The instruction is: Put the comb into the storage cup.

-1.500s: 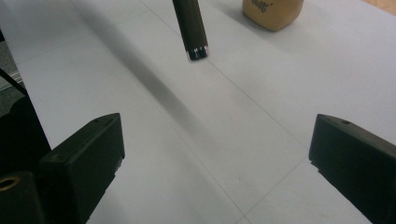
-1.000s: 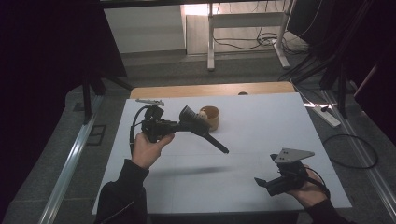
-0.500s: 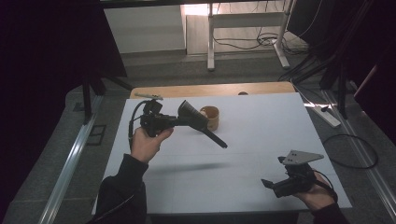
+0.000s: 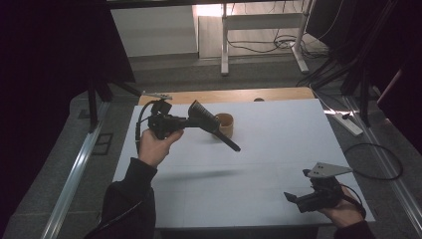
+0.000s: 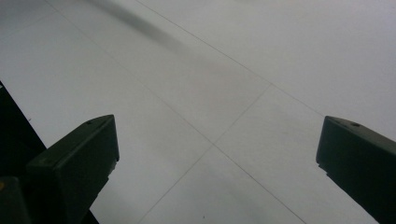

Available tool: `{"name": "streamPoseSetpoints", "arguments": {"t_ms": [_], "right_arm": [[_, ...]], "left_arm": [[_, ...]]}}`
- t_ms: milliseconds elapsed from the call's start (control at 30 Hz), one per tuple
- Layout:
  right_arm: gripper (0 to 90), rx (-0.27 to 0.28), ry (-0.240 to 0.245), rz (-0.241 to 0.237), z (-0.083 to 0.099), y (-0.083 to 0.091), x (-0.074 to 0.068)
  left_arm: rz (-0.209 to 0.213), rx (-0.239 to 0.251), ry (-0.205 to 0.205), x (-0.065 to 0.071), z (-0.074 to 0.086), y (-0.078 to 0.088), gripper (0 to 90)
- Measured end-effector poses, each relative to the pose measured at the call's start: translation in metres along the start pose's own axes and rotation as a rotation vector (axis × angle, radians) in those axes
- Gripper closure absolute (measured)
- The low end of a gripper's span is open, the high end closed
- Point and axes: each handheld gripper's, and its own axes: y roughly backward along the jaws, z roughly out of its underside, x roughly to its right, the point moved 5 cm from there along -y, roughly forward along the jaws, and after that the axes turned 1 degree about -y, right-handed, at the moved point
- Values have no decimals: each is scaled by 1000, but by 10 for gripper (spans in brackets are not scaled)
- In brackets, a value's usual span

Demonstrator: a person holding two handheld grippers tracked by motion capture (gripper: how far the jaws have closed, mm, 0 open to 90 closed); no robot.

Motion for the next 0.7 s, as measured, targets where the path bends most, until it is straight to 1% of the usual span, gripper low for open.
{"name": "streamPoseSetpoints", "arguments": {"t_ms": [167, 400, 700], "right_arm": [[0, -5, -9, 11, 3, 3, 2], [0, -4, -36, 27, 8, 9, 5], [0, -10, -64, 58, 15, 16, 10]], "left_arm": [[-14, 0, -2, -2, -7, 1, 827], [-30, -1, -1, -5, -15, 0, 827], [-48, 5, 18, -13, -23, 1, 827]]}}
